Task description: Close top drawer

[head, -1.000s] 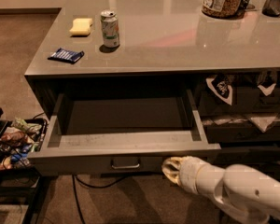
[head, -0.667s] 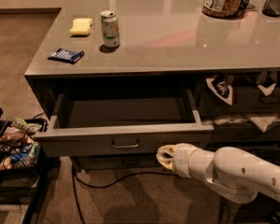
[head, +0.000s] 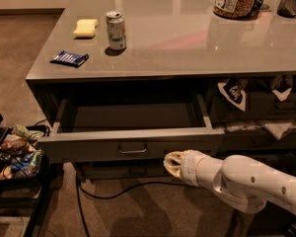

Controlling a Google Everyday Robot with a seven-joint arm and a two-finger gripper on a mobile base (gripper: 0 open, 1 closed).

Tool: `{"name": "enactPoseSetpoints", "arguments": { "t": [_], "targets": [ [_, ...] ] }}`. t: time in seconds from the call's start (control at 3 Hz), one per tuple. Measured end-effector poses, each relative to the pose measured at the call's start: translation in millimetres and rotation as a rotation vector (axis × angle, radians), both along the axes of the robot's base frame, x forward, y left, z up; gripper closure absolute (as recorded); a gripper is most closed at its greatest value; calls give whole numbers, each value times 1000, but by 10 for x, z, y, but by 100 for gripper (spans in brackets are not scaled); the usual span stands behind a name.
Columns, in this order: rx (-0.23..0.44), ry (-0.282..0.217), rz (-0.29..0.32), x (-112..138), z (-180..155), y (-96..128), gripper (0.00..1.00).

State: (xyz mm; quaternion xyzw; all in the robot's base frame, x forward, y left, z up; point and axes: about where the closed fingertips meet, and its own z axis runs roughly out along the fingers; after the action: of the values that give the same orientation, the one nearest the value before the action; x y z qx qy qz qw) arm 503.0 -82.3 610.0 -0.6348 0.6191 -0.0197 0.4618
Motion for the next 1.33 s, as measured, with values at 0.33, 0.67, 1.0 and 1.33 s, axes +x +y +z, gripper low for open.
{"name": "enactPoseSetpoints", "arguments": {
  "t": [0.33,0.67,1.0,1.33],
  "targets": [
    [-12,-44,16,313,-69,77,100],
    [-15,-56,24,454,-94,115,100],
    [-34,-80,19,725,-76,67,100],
    [-43,-91,18,807,-53,61,100]
  ]
}}
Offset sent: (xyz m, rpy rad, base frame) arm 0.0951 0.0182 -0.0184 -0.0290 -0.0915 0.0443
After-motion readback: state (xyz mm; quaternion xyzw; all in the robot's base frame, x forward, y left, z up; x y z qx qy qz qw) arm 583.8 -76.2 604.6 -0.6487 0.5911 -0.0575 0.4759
